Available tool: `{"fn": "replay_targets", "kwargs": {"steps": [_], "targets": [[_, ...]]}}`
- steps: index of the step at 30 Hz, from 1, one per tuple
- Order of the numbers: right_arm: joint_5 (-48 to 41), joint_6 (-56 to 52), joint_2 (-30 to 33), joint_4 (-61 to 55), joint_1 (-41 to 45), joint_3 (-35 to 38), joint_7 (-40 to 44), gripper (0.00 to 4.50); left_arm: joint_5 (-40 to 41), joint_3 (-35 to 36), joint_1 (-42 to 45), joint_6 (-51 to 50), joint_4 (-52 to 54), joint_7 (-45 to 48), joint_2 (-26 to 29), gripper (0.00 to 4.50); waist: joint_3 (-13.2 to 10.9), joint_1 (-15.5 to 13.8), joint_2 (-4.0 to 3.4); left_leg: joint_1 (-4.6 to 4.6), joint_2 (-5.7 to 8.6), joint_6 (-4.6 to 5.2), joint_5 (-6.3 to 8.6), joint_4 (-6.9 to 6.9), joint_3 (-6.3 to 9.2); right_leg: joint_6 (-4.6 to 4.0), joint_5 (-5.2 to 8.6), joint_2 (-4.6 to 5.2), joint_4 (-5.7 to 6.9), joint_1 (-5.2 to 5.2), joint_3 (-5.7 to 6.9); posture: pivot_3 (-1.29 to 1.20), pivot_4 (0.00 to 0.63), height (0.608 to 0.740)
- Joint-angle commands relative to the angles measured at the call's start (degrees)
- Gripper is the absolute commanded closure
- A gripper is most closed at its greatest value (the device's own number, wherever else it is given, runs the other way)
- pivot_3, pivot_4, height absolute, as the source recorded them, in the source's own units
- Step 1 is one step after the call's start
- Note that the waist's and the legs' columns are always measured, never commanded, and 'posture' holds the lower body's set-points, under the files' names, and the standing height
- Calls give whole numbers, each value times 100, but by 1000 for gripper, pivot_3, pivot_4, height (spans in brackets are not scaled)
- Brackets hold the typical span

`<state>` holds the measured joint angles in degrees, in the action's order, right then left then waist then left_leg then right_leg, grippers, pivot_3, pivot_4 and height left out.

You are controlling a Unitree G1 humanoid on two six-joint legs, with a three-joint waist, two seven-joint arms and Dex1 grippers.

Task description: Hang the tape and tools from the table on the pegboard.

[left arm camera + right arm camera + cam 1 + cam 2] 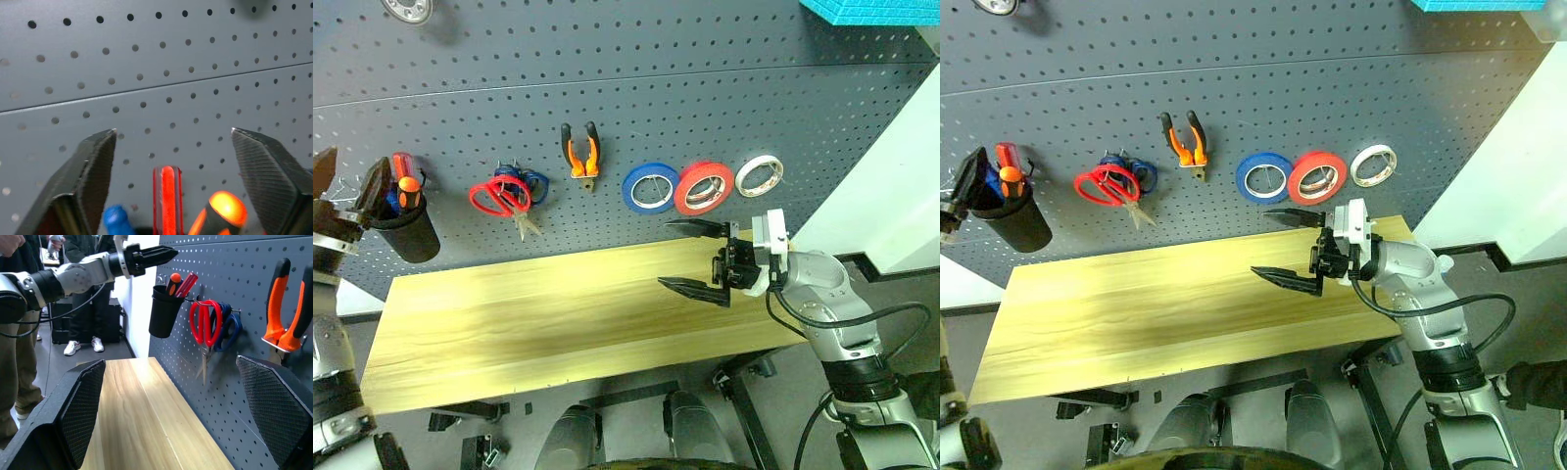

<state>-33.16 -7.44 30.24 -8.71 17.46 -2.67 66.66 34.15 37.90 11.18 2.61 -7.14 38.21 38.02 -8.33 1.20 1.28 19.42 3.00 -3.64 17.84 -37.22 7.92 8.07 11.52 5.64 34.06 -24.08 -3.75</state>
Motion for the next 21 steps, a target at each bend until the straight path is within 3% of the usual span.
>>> {"fn": "replay_targets", "kwargs": {"steps": [1,4,7,11,21], "targets": [[5,113,84,-83,-48,217,41,0,568,455,-373,-267,850,101,98,704,0,-1,0,1,0,0,0,0,0,0,0,0,0,0,0,-17,83,738],[74,190,194,40,-182,343,105,0,1325,633,-1192,-898,1755,529,103,704,0,-9,0,2,0,0,0,-1,-1,0,0,0,0,0,-1,-11,85,738],[163,314,360,275,-397,488,240,0,1345,586,-2217,-1137,2381,905,-10,704,-1,-7,-2,1,0,3,2,0,-5,-1,1,0,-3,2,-3,-7,88,738],[441,749,553,790,-793,667,387,0,-84,24,-3336,-224,2361,1375,-215,704,-2,-27,-5,-6,-1,6,3,-1,-8,-19,12,-1,1,8,-4,2,93,738],[1072,2132,659,2375,-1736,1185,334,0,-1477,-1211,-3760,1934,826,1439,-1552,704,-3,-26,-12,-13,-2,15,9,-10,-12,-4,32,-1,-29,69,-4,-17,102,738]]}}
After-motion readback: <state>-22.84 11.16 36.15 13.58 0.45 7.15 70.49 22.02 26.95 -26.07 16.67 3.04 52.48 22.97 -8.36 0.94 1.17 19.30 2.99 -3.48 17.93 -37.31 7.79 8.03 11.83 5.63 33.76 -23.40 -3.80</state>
